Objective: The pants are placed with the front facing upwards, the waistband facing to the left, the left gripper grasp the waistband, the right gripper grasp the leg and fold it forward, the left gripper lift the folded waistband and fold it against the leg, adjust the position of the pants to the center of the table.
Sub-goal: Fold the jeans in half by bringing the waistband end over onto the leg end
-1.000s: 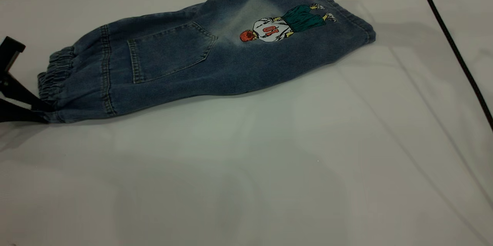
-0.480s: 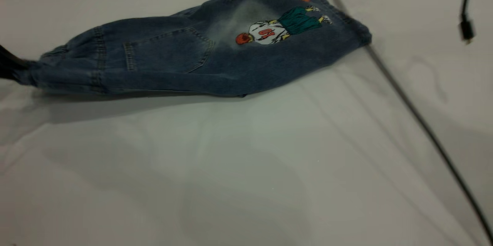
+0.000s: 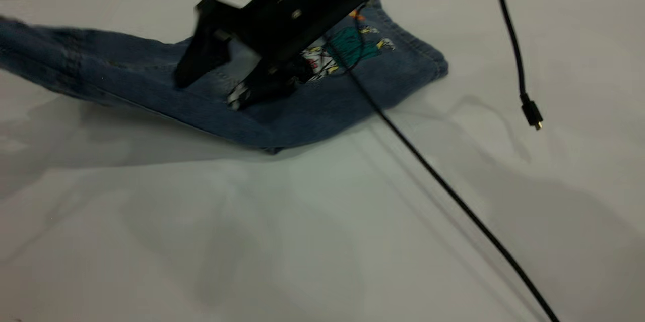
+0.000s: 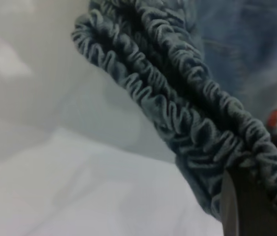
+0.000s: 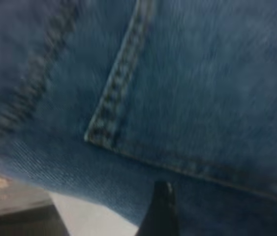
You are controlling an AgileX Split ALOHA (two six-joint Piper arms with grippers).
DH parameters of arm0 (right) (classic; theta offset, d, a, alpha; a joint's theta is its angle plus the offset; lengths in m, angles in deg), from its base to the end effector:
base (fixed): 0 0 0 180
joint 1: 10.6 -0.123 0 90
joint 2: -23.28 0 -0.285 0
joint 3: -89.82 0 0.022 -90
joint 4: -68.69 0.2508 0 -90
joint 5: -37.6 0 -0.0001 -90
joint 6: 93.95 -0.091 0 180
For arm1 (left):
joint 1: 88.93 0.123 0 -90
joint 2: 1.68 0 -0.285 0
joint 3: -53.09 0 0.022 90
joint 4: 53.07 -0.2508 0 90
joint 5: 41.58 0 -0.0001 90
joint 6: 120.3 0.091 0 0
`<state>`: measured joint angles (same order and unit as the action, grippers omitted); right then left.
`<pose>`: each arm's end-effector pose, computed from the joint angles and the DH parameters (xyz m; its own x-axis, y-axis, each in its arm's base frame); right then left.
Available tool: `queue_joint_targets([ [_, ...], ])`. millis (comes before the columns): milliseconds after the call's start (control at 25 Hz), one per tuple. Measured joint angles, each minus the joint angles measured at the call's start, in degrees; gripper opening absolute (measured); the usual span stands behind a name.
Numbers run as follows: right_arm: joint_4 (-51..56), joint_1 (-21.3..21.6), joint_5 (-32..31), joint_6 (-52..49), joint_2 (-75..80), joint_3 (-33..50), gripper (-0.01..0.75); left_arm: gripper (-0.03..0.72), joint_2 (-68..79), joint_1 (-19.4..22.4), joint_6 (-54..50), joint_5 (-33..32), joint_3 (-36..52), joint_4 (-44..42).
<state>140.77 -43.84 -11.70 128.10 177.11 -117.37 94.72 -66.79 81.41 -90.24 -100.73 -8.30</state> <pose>0.3864 0.3318 0.0643 -0.9099 -0.2918 -0.2949 -0.4082 0.5025 0.7621 0.2769 0.0607 0.2165 -0.8278 -0.5199 -0.2110 -0.3365 0.7610 -0.5547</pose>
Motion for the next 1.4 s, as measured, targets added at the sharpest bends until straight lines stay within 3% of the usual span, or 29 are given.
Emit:
queue_joint_targets([
  [360, 0.05, -6.73, -0.07, 0.43, 0.00, -0.05, 0.560, 0.096, -4.73, -0.07, 1.55, -2.53, 0.00, 4.89],
  [560, 1.00, -7.63, -0.14, 0.38, 0.73, -0.05, 0.560, 0.096, -6.73, -0.07, 2.26, -2.78, 0.00, 6.48],
  [920, -1.83, -2.06, -1.30, 0.34, -2.23, -0.05, 0.557, 0.096, -7.77, -1.02, 3.35, -4.45, 0.00, 6.05],
  [1120, -11.05, 1.95, -1.29, -2.54, -2.87, -0.05, 0.557, 0.096, -7.77, -5.71, 5.38, -4.63, 0.00, 6.19],
  [1400, -22.75, 2.42, 1.59, -8.92, -2.70, -0.05, 0.557, 0.096, -7.77, -12.88, 6.19, -3.25, 0.00, 6.28],
])
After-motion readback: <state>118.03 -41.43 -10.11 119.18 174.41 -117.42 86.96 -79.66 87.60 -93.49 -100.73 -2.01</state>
